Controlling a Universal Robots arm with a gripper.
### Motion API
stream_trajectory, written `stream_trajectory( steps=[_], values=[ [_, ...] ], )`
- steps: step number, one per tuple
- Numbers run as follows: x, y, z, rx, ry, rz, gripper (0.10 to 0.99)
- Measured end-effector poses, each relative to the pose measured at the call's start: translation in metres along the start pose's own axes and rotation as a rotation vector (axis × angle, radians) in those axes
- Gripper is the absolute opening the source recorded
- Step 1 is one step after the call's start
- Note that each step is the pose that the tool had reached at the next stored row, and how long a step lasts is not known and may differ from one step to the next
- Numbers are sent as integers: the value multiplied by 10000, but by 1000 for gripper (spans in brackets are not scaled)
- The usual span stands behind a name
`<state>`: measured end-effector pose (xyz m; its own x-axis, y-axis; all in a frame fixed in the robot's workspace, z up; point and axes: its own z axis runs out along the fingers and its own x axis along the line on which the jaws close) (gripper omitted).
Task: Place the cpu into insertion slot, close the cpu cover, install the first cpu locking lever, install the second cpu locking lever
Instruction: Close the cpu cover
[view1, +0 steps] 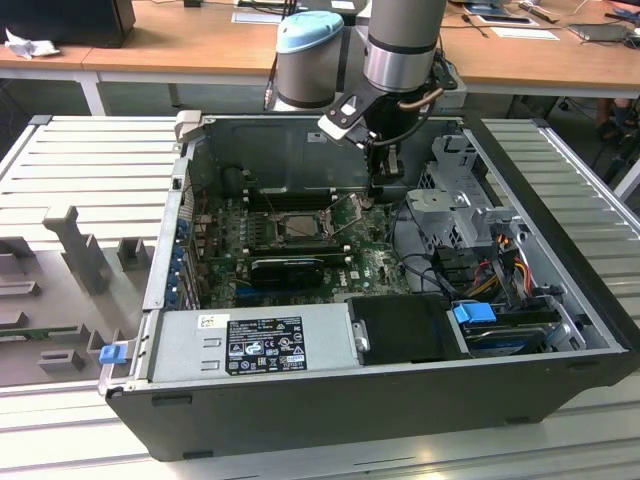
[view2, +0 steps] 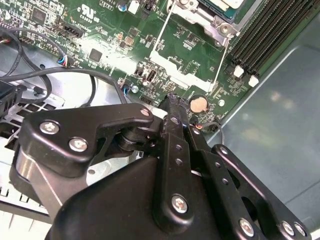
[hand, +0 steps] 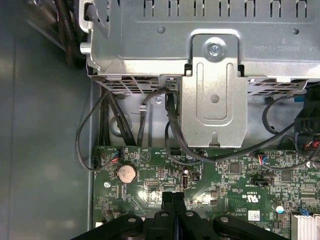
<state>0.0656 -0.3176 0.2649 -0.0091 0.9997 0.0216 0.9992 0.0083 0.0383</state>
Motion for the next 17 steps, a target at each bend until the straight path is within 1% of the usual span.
stream_trajectory(
  steps=[3,5,13,15,16,17],
  values=[
    [0,0,12,1,2,0,106],
    [-1,-1,33,2,1,0,106],
    [-4,-7,193,2,2,0,106],
    [-5,-8,202,29,-1,0,106],
    [-5,-8,202,95,0,2,106],
    [-3,-22,204,113,4,5,106]
  ],
)
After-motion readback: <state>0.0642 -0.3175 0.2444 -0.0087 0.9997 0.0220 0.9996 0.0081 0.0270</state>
